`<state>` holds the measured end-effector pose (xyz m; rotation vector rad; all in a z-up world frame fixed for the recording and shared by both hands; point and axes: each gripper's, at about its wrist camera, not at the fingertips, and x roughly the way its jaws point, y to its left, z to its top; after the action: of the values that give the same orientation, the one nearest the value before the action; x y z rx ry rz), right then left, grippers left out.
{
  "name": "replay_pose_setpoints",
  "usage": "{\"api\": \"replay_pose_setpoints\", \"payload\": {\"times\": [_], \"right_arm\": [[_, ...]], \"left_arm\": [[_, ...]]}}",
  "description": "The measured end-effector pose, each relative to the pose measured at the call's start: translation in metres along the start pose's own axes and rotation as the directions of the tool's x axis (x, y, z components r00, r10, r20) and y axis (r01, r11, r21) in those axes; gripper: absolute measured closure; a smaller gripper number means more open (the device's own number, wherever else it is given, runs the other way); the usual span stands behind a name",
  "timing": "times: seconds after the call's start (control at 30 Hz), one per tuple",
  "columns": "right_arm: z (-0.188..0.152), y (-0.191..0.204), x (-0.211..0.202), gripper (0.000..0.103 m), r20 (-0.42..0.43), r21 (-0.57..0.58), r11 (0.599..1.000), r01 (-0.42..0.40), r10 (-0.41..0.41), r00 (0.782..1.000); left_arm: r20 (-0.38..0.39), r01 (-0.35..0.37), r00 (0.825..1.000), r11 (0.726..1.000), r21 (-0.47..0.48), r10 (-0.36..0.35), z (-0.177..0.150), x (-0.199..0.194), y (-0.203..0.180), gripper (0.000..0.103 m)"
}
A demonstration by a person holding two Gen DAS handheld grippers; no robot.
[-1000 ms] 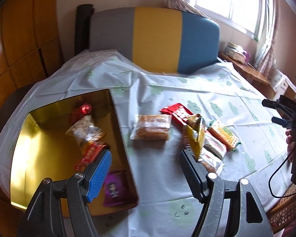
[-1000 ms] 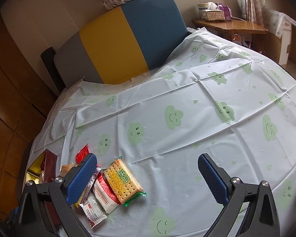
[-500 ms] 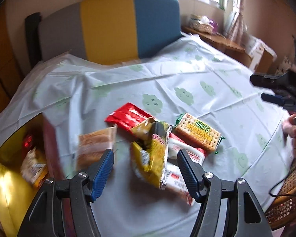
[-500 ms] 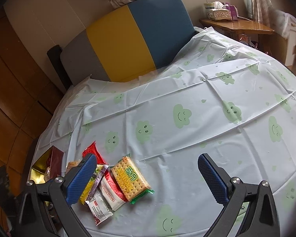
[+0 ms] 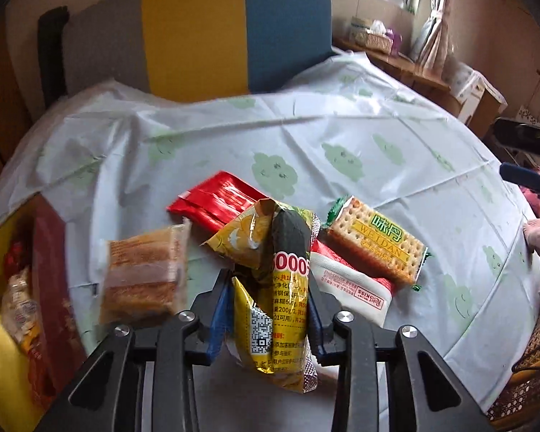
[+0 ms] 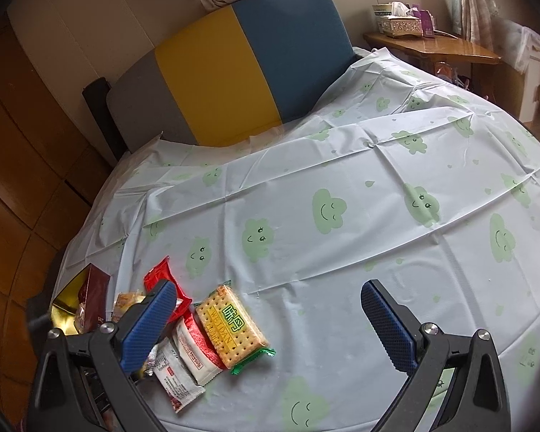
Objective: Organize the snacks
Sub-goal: 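Lift the yellow snack bag with the left gripper while the right gripper grasps the pastry packet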
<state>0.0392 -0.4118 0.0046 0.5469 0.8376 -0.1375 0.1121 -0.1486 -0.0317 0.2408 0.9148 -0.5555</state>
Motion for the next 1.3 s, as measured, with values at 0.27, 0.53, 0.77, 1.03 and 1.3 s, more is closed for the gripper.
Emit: {"api": "replay_pose_setpoints", "payload": {"times": [0.27,0.53,0.77,1.03,1.3], "right_arm": [[-0.008,0.01,0.011,0.0,-0.051,-0.078,0.996,0.036,-0.04,0.998],[-0.016,0.022,0.021,0.0,-0.09,-0.159,0.986,0.049,-0.064,0.994],[-0.027,0.044,0.026,0.024,-0.12,-0.26,0.966,-0.013,-0.019,0.993],[-0.063,0.101,0.046,0.03,-0.267,-0.444,0.874,-0.196,0.08,0.961],[-0.07,0.21,0.074,0.013,-0.391,-0.683,0.642,-0.348,0.081,0.917]], "left_arm": [[0.062,0.009,0.998,0.998,0.057,-0.013,-0.045,-0.052,-0.016,0.066],[-0.019,0.022,1.0,0.997,0.074,-0.021,-0.104,-0.05,-0.021,0.066],[0.004,0.019,1.0,0.997,0.069,-0.02,-0.125,-0.047,-0.022,0.063],[0.05,0.038,0.998,0.997,0.068,-0.041,-0.131,-0.049,-0.019,0.063],[0.072,0.069,0.995,0.995,0.066,-0.074,-0.133,-0.048,-0.015,0.063]]}}
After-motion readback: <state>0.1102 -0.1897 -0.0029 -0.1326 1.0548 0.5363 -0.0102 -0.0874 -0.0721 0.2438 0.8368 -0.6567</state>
